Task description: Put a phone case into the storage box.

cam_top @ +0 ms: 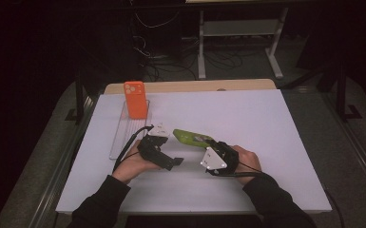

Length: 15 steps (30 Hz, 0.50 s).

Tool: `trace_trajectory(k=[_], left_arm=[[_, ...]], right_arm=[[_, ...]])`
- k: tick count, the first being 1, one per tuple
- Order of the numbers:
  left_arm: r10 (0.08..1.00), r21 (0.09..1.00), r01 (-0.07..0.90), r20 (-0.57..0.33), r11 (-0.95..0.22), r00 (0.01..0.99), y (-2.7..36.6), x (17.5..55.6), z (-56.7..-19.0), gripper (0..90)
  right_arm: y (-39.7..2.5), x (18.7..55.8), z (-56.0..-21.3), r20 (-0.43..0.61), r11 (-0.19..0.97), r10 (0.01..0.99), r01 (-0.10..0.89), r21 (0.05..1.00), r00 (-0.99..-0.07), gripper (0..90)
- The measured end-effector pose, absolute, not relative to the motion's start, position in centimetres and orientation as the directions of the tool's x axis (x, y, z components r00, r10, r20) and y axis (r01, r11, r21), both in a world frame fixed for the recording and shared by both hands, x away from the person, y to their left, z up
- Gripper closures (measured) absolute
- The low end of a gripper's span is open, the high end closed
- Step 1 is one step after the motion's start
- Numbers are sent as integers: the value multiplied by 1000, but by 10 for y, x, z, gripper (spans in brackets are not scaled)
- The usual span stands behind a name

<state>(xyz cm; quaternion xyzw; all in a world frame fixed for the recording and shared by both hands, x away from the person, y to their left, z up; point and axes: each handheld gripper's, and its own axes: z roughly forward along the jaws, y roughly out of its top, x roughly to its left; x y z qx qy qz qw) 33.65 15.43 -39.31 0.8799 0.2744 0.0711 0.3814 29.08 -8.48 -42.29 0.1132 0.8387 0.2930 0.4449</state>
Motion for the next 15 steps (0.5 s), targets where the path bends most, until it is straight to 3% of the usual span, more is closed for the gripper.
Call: trace_trajectory(k=[4,9,15], left_arm=[[543,703,433,-80,-564,836,155,338,-393,0],[560,707,447,-86,-549,824,153,336,-393,0],[567,713,440,-72,-546,821,153,337,-391,0]], right_arm=[[-90,297,-419,-588,749,513,-9,662,-626,753],[-97,304,-414,-375,617,624,137,775,-685,753],[-110,313,-410,-140,463,701,297,835,-699,753]])
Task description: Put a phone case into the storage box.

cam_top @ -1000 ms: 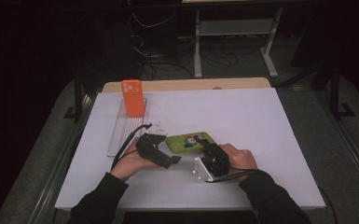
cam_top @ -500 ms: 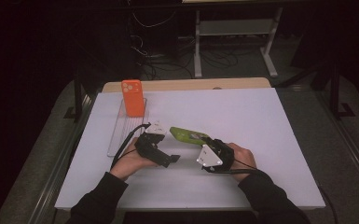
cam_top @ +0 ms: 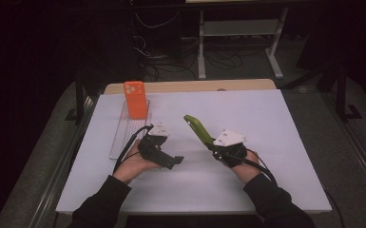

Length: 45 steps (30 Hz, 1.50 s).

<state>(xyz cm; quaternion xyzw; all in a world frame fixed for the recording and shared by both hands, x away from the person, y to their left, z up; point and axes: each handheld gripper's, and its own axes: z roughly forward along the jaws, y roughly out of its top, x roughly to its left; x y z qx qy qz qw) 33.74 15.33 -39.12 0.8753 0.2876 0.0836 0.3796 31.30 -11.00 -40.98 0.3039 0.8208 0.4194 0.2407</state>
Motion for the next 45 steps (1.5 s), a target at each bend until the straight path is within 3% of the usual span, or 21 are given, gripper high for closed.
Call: trace_trajectory(k=[9,28,45], left_arm=[[584,740,449,-94,-501,806,153,340,-385,0],[597,817,507,-268,-276,756,137,364,-366,0],[549,848,470,-277,-246,788,110,377,-365,0]], right_arm=[[-126,323,-411,114,277,734,448,850,-669,753],[-122,319,-410,173,201,738,457,866,-652,753],[-107,314,-409,181,211,705,446,870,-686,754]])
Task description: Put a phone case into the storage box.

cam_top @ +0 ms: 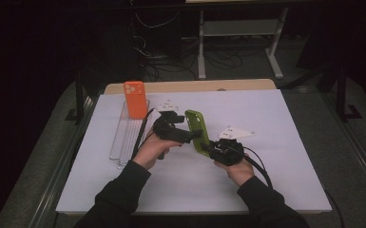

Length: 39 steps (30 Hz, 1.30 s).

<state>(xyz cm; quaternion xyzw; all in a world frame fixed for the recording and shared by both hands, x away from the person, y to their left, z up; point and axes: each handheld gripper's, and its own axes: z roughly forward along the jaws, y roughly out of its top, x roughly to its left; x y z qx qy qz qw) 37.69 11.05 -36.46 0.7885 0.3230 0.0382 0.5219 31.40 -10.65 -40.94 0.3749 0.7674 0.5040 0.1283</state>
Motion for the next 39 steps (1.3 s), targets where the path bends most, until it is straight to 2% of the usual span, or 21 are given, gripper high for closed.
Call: trace_trajectory(k=[11,20,31,33,39], left_arm=[[555,861,464,-287,-209,781,103,378,-367,0],[568,875,444,-271,-191,777,105,376,-366,99],[559,871,453,-282,-192,780,106,376,-366,130],[560,872,451,-281,-190,780,106,376,-365,133],[569,868,453,-271,-204,776,109,378,-364,136]], right_arm=[[-100,310,-409,192,210,689,447,870,-699,753],[-99,311,-409,181,221,689,443,869,-701,753],[-98,311,-411,146,252,691,425,869,-708,747],[-98,310,-410,140,253,691,419,872,-709,721],[-103,311,-410,130,280,684,422,862,-718,517]])
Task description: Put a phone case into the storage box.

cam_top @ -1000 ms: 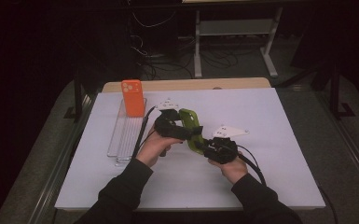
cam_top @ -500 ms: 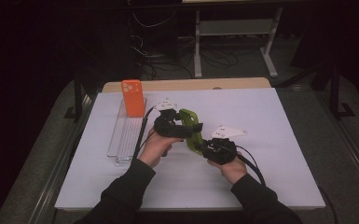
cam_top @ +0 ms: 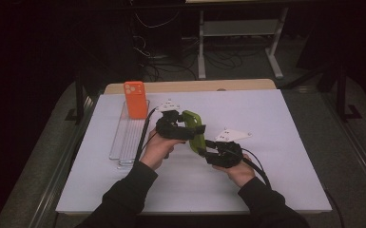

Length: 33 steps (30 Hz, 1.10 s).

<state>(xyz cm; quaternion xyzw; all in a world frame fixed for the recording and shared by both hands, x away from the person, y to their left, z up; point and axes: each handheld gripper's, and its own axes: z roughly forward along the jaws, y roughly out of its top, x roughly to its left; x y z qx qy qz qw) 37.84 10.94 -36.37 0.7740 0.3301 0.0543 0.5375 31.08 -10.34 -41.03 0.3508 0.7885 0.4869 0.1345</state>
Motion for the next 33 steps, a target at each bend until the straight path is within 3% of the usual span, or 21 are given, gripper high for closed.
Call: trace_trajectory(k=[11,16,33], left_arm=[[604,879,434,-238,-199,760,125,386,-344,137],[628,886,416,-206,-206,750,137,393,-331,137],[720,907,381,-144,-178,679,184,411,-291,137]], right_arm=[[-118,311,-417,155,357,675,503,787,-721,129],[-129,310,-423,129,379,694,512,771,-709,0],[-157,305,-429,80,384,740,518,764,-668,0]])
